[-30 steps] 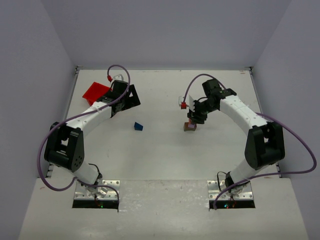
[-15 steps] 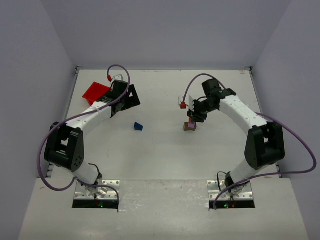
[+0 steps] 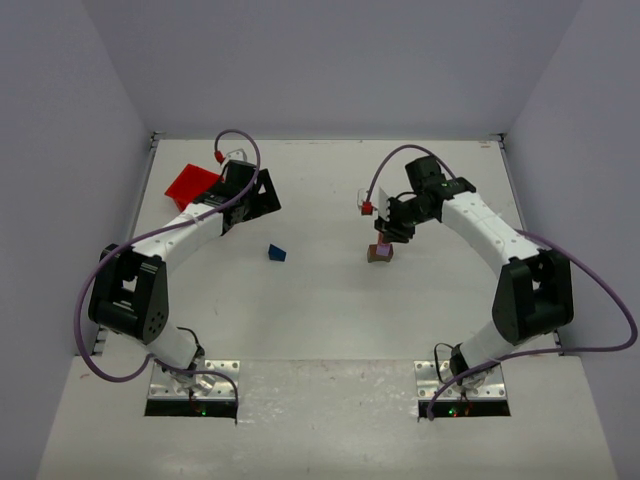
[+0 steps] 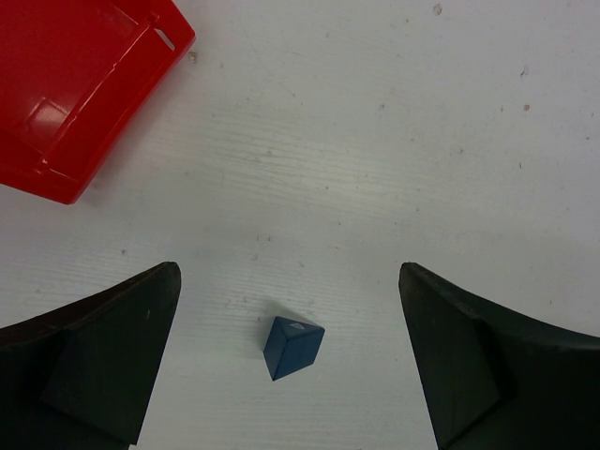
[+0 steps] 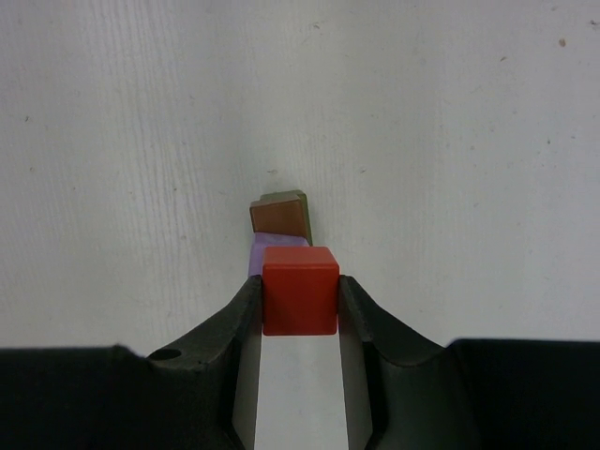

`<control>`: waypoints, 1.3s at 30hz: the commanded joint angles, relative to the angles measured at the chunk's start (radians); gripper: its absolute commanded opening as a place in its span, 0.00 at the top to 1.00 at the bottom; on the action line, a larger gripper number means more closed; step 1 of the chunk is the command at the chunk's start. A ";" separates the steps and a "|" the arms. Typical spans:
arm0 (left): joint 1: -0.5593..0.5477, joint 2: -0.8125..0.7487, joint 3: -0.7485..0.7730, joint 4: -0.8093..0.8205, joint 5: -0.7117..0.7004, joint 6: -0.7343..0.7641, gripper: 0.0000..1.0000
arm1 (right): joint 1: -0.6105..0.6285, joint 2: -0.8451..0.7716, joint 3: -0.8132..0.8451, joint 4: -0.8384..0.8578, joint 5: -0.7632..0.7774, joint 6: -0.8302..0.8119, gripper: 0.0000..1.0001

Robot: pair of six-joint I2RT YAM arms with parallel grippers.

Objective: Build the wood block tower

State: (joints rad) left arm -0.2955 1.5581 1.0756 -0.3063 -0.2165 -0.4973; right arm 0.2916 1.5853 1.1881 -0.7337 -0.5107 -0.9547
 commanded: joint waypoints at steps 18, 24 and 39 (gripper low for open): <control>-0.010 -0.001 0.025 0.033 0.004 0.009 0.00 | 0.020 -0.059 -0.017 0.061 0.031 0.140 0.79; -0.010 -0.001 0.019 0.032 -0.008 0.009 0.00 | 0.025 -0.053 -0.030 0.063 0.040 0.140 0.79; -0.010 0.010 0.025 0.033 -0.006 0.009 0.00 | 0.029 -0.053 -0.042 0.063 0.057 0.132 0.78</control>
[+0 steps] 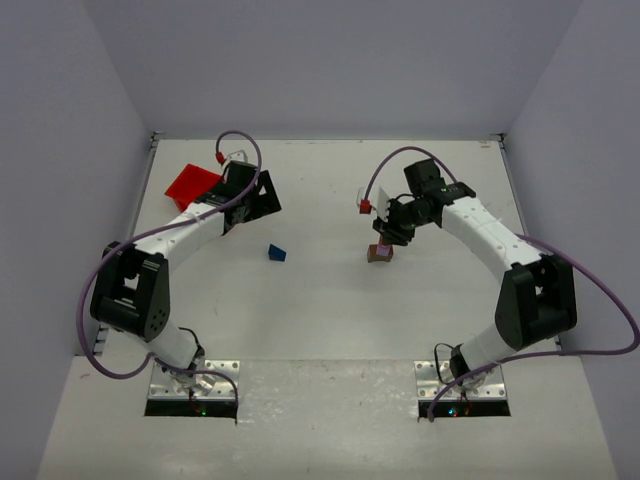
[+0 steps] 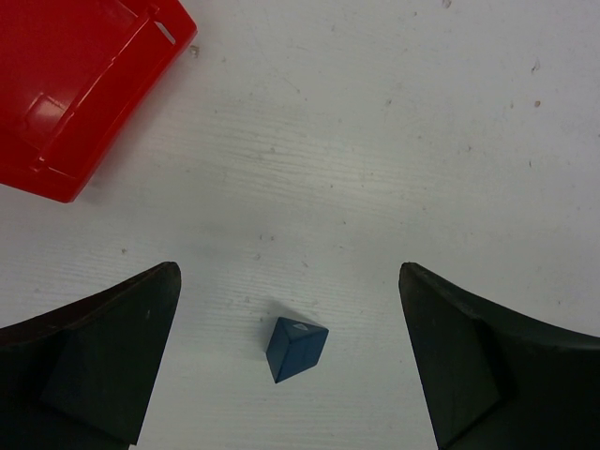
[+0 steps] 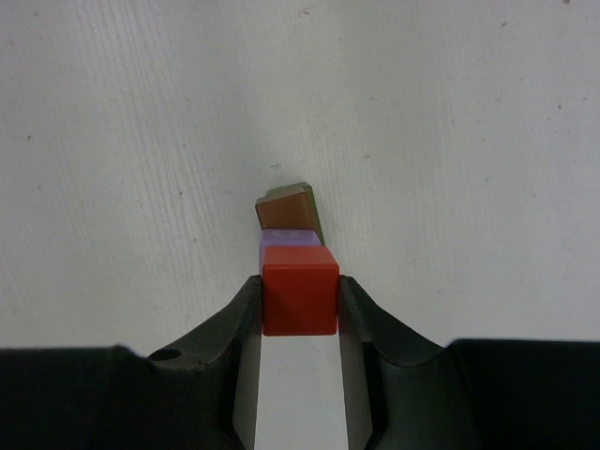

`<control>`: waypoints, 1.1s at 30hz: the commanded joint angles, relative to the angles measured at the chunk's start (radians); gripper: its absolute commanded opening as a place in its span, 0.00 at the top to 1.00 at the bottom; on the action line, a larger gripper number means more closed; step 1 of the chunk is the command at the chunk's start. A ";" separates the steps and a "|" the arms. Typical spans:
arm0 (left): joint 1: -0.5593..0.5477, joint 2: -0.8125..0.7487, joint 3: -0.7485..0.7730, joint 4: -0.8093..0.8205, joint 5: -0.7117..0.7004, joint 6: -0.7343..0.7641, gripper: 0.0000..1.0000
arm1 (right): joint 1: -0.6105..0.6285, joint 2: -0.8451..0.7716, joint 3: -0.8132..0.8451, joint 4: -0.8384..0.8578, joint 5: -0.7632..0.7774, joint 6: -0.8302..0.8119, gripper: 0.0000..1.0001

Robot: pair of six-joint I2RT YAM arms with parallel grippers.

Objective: Build the wood block tower

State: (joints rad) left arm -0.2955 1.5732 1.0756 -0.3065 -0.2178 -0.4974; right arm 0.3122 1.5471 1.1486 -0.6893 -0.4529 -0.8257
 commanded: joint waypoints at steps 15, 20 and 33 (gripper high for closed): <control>-0.010 0.003 0.029 0.033 0.005 0.011 0.00 | 0.018 -0.005 -0.006 0.019 -0.004 -0.004 0.76; -0.010 0.004 0.029 0.033 0.005 0.011 0.00 | 0.018 -0.002 -0.012 0.020 0.007 -0.009 0.76; -0.010 0.016 0.037 0.033 0.009 0.013 0.00 | 0.018 0.002 -0.015 0.024 0.017 -0.009 0.70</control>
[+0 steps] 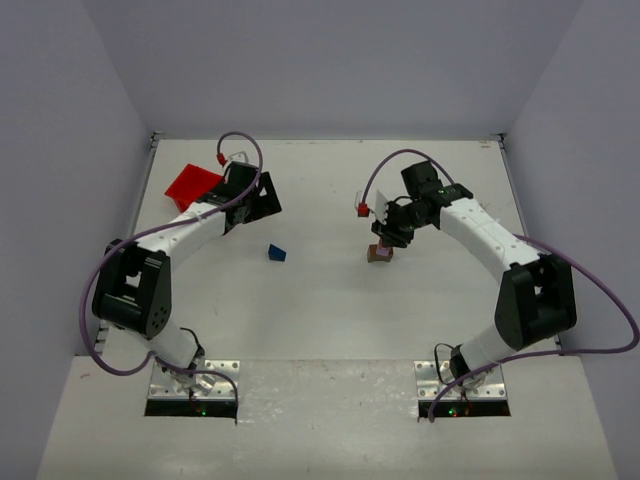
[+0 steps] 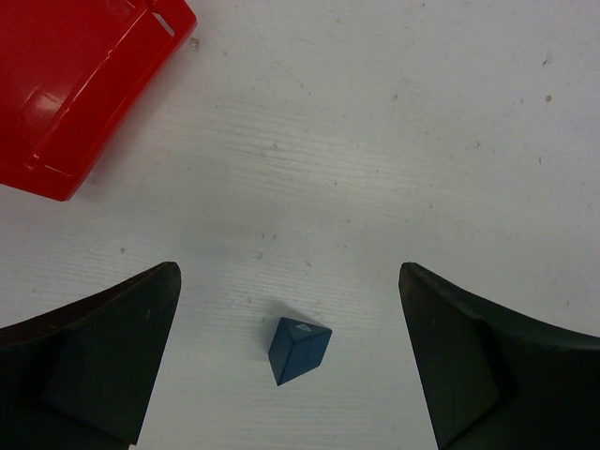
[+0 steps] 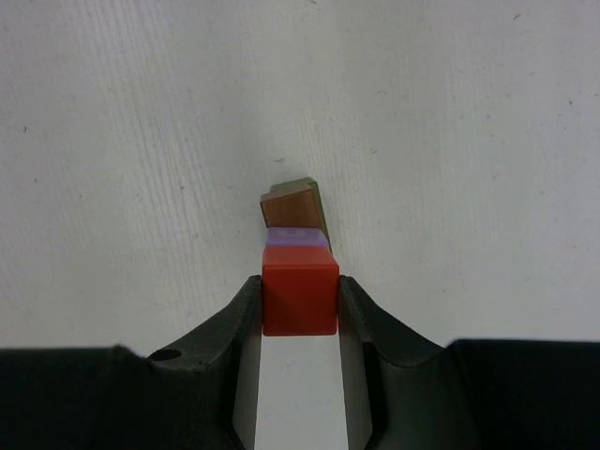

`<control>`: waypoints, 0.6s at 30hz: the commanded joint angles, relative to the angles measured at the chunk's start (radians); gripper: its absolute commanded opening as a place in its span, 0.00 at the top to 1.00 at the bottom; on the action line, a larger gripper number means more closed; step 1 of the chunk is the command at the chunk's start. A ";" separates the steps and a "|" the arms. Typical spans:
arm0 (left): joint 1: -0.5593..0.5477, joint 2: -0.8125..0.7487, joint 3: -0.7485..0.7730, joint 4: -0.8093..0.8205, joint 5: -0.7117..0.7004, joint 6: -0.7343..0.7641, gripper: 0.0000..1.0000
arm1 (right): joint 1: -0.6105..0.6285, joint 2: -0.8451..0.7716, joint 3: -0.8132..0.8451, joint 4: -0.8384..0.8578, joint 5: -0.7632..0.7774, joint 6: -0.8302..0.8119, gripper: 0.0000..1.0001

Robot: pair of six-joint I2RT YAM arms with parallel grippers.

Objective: Build the wood block tower

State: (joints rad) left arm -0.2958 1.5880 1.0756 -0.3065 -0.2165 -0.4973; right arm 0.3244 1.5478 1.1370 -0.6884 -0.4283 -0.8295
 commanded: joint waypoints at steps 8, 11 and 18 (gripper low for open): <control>-0.009 0.001 0.037 0.032 -0.003 0.009 0.00 | 0.004 0.001 -0.007 0.023 -0.012 -0.003 0.69; -0.009 0.000 0.037 0.032 0.001 0.009 0.00 | 0.005 -0.003 -0.011 0.023 -0.020 -0.003 0.68; -0.009 0.009 0.040 0.032 0.008 0.011 0.00 | 0.004 -0.005 -0.016 0.047 -0.017 0.014 0.68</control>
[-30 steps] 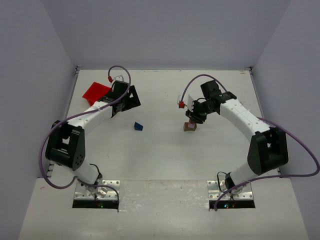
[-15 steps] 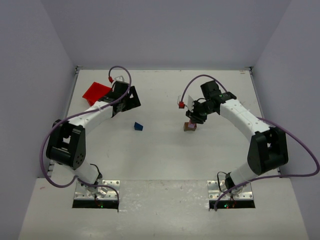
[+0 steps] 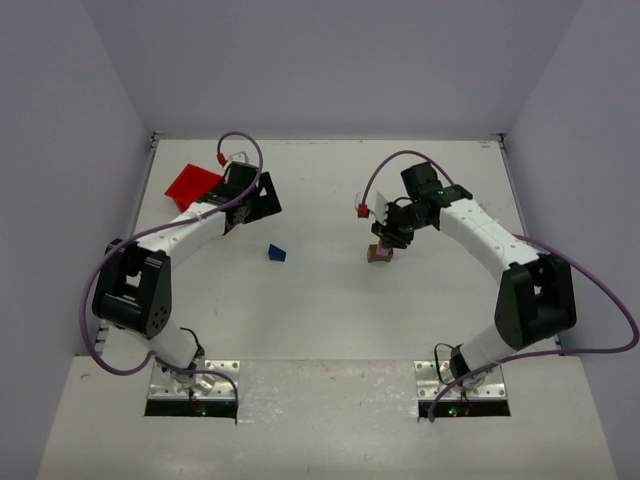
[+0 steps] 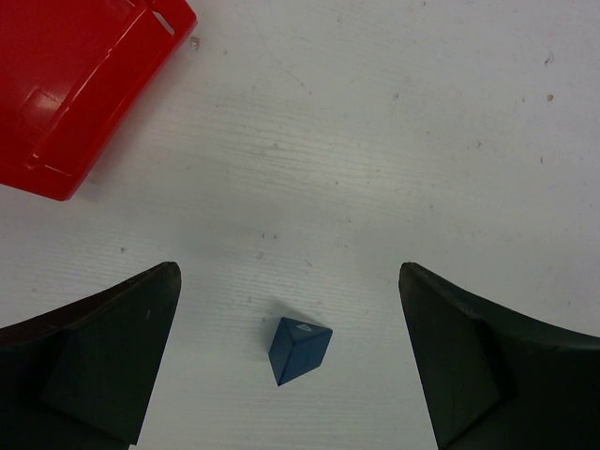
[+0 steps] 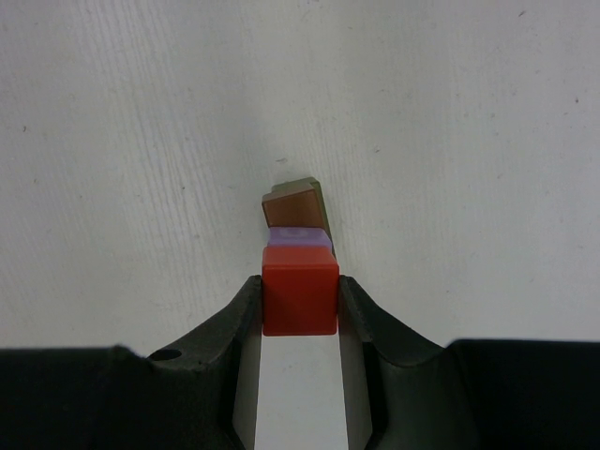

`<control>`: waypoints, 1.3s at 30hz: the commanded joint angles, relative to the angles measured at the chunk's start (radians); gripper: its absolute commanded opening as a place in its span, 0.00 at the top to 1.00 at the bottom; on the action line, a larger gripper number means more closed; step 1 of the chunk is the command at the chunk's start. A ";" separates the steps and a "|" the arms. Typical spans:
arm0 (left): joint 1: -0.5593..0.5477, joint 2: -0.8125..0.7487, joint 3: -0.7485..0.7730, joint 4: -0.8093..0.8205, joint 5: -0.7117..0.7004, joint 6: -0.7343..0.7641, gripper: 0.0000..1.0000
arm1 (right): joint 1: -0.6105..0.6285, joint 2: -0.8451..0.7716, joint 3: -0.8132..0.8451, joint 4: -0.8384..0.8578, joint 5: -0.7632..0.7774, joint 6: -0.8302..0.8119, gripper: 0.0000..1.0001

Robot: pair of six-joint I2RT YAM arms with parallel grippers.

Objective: Build the wood block tower

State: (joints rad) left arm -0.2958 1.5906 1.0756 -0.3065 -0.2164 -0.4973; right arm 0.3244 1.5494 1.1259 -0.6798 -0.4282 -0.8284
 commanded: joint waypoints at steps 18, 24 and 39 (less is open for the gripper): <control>-0.011 0.006 0.038 0.030 0.009 0.013 0.00 | 0.005 -0.006 -0.001 0.027 0.001 0.032 0.62; -0.009 0.007 0.038 0.030 0.006 0.013 0.00 | 0.005 -0.014 0.006 0.027 0.003 0.059 0.60; -0.009 0.008 0.038 0.029 0.006 0.011 0.00 | 0.005 -0.043 0.007 0.045 0.028 0.127 0.74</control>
State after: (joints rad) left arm -0.2958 1.5913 1.0756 -0.3065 -0.2161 -0.4973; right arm 0.3244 1.5436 1.1217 -0.6552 -0.4128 -0.7324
